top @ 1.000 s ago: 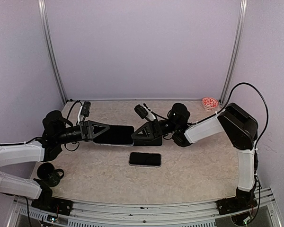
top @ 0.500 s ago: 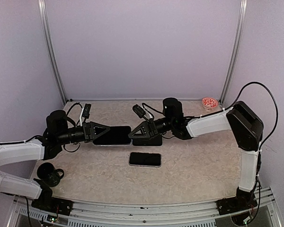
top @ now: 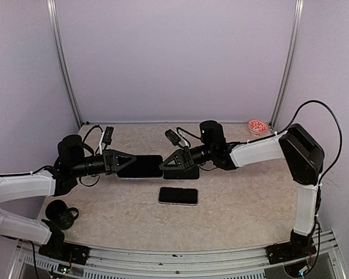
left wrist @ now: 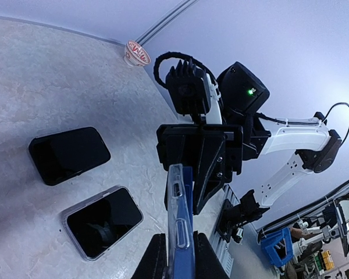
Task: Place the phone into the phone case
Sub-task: Press the bottom corners of the phone case.
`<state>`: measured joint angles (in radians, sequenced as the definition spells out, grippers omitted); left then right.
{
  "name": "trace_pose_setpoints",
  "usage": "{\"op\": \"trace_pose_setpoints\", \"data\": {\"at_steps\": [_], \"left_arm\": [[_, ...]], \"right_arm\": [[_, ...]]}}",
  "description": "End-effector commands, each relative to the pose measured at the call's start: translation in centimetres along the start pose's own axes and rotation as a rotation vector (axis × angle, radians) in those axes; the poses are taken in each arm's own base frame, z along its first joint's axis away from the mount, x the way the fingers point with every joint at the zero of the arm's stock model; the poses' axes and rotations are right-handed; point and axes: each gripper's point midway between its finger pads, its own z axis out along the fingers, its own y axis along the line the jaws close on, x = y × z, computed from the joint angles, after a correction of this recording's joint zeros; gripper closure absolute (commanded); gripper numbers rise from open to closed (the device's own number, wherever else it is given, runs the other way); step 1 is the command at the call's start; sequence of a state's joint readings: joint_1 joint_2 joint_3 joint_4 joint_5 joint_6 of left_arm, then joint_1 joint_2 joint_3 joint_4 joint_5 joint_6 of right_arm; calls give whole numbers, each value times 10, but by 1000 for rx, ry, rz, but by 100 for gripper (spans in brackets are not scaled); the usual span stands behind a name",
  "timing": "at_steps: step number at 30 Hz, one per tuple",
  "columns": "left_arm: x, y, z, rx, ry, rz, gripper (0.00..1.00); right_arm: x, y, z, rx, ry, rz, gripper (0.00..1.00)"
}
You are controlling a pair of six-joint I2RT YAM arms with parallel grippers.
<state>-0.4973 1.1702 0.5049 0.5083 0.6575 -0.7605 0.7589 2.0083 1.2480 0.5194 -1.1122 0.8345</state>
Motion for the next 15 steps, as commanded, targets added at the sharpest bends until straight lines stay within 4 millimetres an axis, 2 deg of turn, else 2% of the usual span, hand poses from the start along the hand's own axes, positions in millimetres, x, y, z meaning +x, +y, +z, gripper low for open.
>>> {"op": "trace_pose_setpoints", "data": {"at_steps": [1,10,15], "left_arm": [[1,-22,5,81,28,62,97],[0,-25,4,92,20,65,100],[-2,-30,2,113,13,76,100]], "right_arm": [[-31,16,-5,38,-91,-34,87],[-26,34,-12,-47,-81,-47,69],[-23,36,-14,-60,-69,-54,64]]}}
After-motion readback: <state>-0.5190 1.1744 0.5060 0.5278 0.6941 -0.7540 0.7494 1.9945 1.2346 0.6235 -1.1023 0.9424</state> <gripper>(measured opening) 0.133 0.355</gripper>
